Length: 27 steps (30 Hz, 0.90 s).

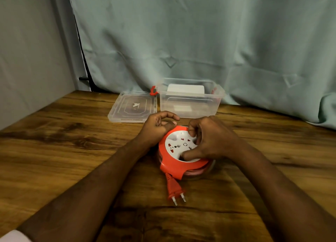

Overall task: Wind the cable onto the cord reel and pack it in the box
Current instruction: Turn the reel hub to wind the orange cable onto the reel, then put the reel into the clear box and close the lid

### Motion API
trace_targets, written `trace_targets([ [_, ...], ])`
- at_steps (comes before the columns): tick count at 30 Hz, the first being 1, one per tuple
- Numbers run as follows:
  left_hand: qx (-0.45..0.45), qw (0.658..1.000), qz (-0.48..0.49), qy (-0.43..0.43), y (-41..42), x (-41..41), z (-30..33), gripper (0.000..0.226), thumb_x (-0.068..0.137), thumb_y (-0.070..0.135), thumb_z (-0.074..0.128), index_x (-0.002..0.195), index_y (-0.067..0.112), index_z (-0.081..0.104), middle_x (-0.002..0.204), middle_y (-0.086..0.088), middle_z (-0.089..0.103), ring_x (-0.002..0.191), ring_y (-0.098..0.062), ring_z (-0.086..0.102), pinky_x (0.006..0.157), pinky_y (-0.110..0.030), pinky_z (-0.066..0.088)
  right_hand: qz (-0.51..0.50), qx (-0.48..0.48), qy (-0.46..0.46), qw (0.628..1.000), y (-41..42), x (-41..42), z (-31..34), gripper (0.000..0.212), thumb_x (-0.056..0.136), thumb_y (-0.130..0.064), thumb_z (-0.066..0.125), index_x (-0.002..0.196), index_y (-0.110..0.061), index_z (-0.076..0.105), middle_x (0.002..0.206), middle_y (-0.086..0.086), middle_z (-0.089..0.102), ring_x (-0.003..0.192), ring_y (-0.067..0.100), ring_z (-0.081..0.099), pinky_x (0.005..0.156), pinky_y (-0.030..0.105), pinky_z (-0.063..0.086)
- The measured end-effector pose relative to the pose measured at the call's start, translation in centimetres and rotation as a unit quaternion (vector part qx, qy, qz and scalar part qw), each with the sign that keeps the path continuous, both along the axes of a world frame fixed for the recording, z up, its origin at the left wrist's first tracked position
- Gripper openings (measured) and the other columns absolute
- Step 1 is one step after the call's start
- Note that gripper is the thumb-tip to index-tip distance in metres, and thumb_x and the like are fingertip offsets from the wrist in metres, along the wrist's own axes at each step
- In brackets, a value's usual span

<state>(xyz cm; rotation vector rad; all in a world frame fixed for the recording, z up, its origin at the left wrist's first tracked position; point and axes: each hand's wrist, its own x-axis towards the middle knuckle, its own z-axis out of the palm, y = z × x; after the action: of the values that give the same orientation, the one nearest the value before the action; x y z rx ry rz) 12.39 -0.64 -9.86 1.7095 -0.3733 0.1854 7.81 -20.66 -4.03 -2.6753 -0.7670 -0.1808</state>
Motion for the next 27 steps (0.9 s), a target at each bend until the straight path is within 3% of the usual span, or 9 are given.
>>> trace_targets([
  [5,0.030,0.999,-0.015,-0.002,0.1,-0.6,0.0,0.011,0.097,0.010,0.062,0.105,0.012,0.069,0.071,-0.004,0.075,0.057,-0.016,0.069,0.055,-0.027,0.054,-0.048,0.232,0.022,0.971,-1.2,1.5,-1.4,0.035,0.072,-0.060,0.081,0.083,-0.028,0.069,0.065,-0.003,0.070,0.061,0.012,0.071,0.059,0.043,0.058],
  [7,0.043,0.999,-0.027,0.001,-0.2,-0.8,0.0,0.012,0.096,0.011,0.063,0.107,0.011,0.069,0.074,-0.008,0.076,0.065,-0.021,0.071,0.060,-0.033,0.056,-0.114,0.163,-0.009,0.980,-1.4,1.9,-2.1,0.029,0.077,-0.061,0.076,0.087,-0.034,0.071,0.073,-0.010,0.072,0.071,0.008,0.069,0.065,0.039,0.058],
  [9,0.066,0.997,-0.038,0.013,-0.4,-1.1,0.0,0.014,0.094,0.011,0.066,0.108,0.010,0.069,0.082,-0.010,0.078,0.077,-0.026,0.074,0.070,-0.043,0.058,-0.103,0.101,0.040,0.989,-1.3,1.9,-2.4,0.025,0.084,-0.059,0.072,0.090,-0.035,0.075,0.080,-0.013,0.074,0.078,0.006,0.069,0.071,0.040,0.060],
  [11,0.085,0.994,-0.061,0.033,-0.5,-1.5,0.2,0.017,0.092,0.010,0.069,0.108,0.007,0.069,0.089,-0.012,0.079,0.086,-0.026,0.075,0.078,-0.046,0.059,-0.076,0.118,0.106,0.984,-1.7,2.0,-2.3,0.031,0.082,-0.062,0.073,0.089,-0.033,0.079,0.084,-0.012,0.077,0.081,0.007,0.071,0.075,0.041,0.061],
  [16,0.091,0.987,-0.123,0.041,-1.3,-3.6,0.7,0.017,0.089,0.002,0.069,0.105,0.005,0.070,0.092,-0.016,0.077,0.086,-0.018,0.073,0.083,-0.036,0.057,0.031,0.158,0.214,0.963,-2.8,1.6,-1.6,0.051,0.075,-0.061,0.079,0.081,-0.011,0.077,0.073,0.019,0.072,0.057,0.020,0.059,0.052,0.032,0.043],
  [21,0.110,0.974,-0.182,0.073,-1.0,-3.6,1.0,0.020,0.090,0.004,0.069,0.111,0.004,0.070,0.106,-0.018,0.075,0.095,-0.024,0.074,0.082,-0.034,0.060,0.049,0.146,0.271,0.950,-3.6,1.2,-1.1,0.045,0.082,-0.047,0.078,0.083,-0.002,0.076,0.058,0.007,0.064,0.049,0.015,0.051,0.047,0.023,0.036],
  [23,0.122,0.975,-0.176,0.053,-0.9,-3.6,1.5,0.023,0.091,0.004,0.069,0.113,0.006,0.070,0.106,-0.015,0.076,0.097,-0.020,0.073,0.084,-0.031,0.059,-0.007,0.215,0.211,0.954,-3.4,1.7,-1.4,0.032,0.082,-0.039,0.081,0.083,-0.007,0.078,0.068,0.010,0.071,0.056,0.015,0.056,0.051,0.025,0.042],
  [25,0.114,0.989,-0.092,0.005,-0.7,-3.1,2.0,0.021,0.091,0.006,0.068,0.112,0.008,0.071,0.104,-0.011,0.076,0.099,-0.021,0.073,0.087,-0.030,0.059,-0.102,0.345,0.062,0.931,-3.3,3.7,-2.4,0.012,0.082,-0.027,0.083,0.086,-0.018,0.075,0.080,0.006,0.074,0.070,0.012,0.062,0.065,0.029,0.050],
  [27,0.099,0.992,0.059,-0.045,-0.2,-1.4,2.2,0.022,0.090,0.008,0.070,0.111,0.015,0.069,0.105,-0.009,0.074,0.096,-0.021,0.070,0.088,-0.029,0.059,-0.200,0.429,-0.084,0.877,-3.5,5.8,-3.4,0.026,0.080,-0.029,0.083,0.102,-0.028,0.068,0.098,-0.002,0.071,0.084,0.011,0.063,0.076,0.032,0.051],
])
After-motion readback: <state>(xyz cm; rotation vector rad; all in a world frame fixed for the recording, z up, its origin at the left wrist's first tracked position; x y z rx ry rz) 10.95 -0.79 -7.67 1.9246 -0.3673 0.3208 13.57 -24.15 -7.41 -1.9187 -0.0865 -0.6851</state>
